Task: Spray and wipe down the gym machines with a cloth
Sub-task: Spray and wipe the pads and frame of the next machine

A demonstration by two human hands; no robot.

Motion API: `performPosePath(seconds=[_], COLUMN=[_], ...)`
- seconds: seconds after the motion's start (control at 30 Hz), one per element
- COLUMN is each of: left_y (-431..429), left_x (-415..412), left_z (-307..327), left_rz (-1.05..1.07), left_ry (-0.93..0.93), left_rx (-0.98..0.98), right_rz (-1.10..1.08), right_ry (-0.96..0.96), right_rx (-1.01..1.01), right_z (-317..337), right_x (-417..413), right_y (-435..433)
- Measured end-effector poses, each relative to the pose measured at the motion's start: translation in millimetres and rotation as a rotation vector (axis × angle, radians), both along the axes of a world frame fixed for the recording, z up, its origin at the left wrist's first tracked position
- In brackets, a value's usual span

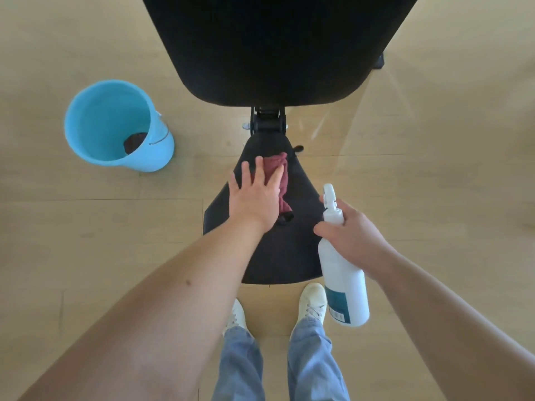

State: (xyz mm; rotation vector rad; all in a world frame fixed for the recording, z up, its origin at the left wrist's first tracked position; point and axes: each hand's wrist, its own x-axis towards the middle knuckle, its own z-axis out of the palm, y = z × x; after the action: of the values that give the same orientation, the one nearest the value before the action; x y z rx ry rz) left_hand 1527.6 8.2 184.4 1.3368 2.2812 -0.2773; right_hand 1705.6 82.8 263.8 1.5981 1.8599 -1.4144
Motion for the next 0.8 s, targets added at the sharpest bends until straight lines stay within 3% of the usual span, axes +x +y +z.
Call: performPosePath(seconds=[0.13, 0.3, 0.43, 0.57, 0.8], left_y=[-3.8, -46.9, -74.9, -88.7, -126.1], left_x=[-10.3, 17.0, 41.1, 45.4, 54.6], left_z=[5.0, 24.3, 57.3, 103.8, 185.8], left_rz=[0.179, 0.090, 0.150, 0.390, 0.591], left_ry=[-0.030, -0.006, -0.153, -0.380, -0.476], left_rx=[-0.093, -0.056, -0.084, 0.124, 0.311], right_rz=[0.025, 0.060, 0.127, 0.211, 0.345], right_ry=[-0.012, -0.014, -0.010, 0.034, 0.103], right_rx=[0.013, 0.001, -0.003, -0.014, 0.023], right_z=[1.5, 21.6, 51.1, 88.0, 143.1], right_x=[0.8, 2.3, 1.2, 1.1, 4.1], right_y=[-1.6, -8.9, -19.7, -31.5, -72.3])
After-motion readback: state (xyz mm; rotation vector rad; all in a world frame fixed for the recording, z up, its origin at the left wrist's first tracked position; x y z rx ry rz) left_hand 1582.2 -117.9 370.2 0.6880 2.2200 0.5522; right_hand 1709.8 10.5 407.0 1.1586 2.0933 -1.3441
